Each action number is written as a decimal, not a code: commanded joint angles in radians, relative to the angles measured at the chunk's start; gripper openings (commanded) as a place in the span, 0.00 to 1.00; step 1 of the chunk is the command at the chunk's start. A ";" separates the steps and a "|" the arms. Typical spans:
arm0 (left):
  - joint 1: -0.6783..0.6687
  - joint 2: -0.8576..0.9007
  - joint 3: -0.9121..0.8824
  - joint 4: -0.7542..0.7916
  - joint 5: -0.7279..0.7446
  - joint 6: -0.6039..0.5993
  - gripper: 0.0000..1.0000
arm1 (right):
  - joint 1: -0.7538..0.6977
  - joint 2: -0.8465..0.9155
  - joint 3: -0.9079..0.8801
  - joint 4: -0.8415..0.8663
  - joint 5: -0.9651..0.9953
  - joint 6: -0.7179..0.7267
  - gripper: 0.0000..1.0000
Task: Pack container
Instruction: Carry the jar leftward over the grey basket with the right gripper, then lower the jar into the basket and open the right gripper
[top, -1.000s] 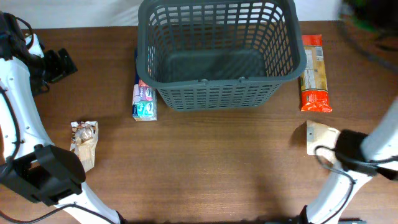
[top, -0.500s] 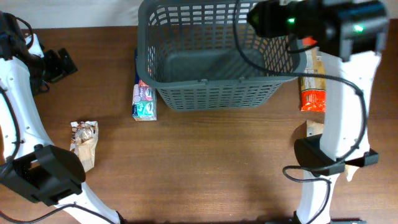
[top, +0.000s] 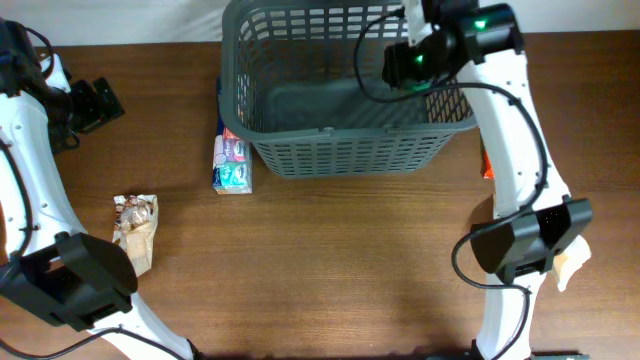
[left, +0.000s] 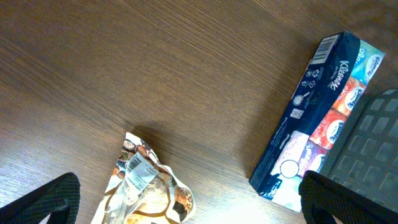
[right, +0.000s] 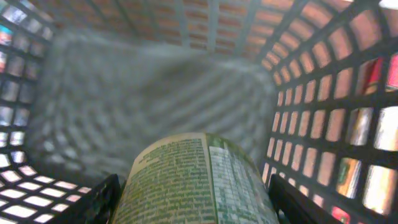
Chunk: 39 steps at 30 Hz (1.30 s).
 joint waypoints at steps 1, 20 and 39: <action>0.001 0.011 0.003 0.001 -0.010 0.016 0.99 | 0.002 0.007 -0.057 0.028 0.019 0.000 0.06; 0.001 0.011 0.003 0.001 -0.010 0.016 0.99 | 0.002 0.161 -0.115 0.022 0.018 0.015 0.07; 0.001 0.011 0.003 0.001 -0.010 0.016 0.99 | 0.002 0.236 -0.132 0.019 0.015 0.015 0.16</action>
